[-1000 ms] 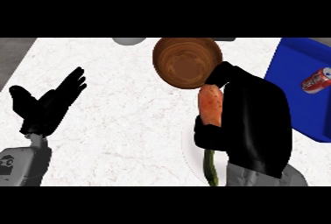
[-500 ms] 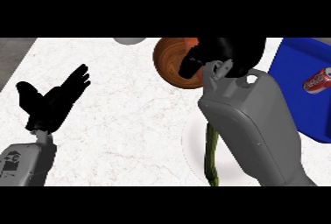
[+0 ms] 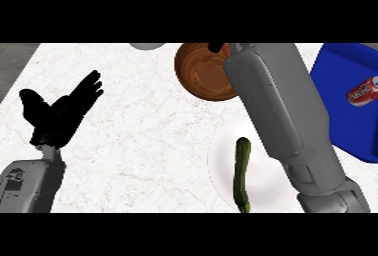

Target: Pick the sweet potato from the plate and place it in the bowl

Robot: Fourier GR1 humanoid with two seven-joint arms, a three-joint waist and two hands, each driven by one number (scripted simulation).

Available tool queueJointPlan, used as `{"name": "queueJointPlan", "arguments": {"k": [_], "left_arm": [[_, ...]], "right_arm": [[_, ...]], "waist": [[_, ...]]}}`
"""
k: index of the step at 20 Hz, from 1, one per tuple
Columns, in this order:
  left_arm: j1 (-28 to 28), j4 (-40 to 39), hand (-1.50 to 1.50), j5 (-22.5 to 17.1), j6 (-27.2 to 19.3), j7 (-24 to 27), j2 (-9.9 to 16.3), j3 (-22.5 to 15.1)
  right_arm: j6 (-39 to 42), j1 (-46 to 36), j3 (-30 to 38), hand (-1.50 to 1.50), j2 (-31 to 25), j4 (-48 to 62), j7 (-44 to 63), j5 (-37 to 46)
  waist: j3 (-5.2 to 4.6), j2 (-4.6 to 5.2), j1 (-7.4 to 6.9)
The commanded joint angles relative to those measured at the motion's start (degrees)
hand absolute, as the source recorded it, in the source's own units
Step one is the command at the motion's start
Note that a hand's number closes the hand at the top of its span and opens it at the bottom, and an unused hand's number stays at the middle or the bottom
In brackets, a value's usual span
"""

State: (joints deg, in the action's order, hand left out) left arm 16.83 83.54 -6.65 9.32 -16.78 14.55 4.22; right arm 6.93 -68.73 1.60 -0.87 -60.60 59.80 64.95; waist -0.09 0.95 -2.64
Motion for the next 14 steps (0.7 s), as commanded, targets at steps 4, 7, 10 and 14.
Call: {"name": "queueJointPlan", "arguments": {"k": [4,7,10,14], "left_arm": [[-1.7,0.8,0.00,0.2,0.7,2.0,-0.5,-0.3],[-0.6,3.0,0.00,0.8,0.6,-0.3,-0.6,-1.8],[-1.9,2.9,0.00,1.0,0.6,1.0,-1.7,-2.3],[-0.7,2.0,0.00,0.3,0.8,0.5,-1.3,-1.6]], "right_arm": [[-15.3,-3.0,9.0,1.50,-2.5,18.7,-7.5,-2.3],[-20.6,-1.3,11.2,1.50,-3.1,24.8,-14.1,-4.2],[-21.2,-4.8,14.0,1.50,-6.0,30.7,-17.8,-6.0],[-29.4,-1.1,20.6,1.50,-3.5,31.4,-20.0,-12.2]], "waist": [[0.05,0.46,-0.77],[0.11,0.79,-1.51],[0.10,1.05,-2.30],[0.22,1.55,-2.46]]}}
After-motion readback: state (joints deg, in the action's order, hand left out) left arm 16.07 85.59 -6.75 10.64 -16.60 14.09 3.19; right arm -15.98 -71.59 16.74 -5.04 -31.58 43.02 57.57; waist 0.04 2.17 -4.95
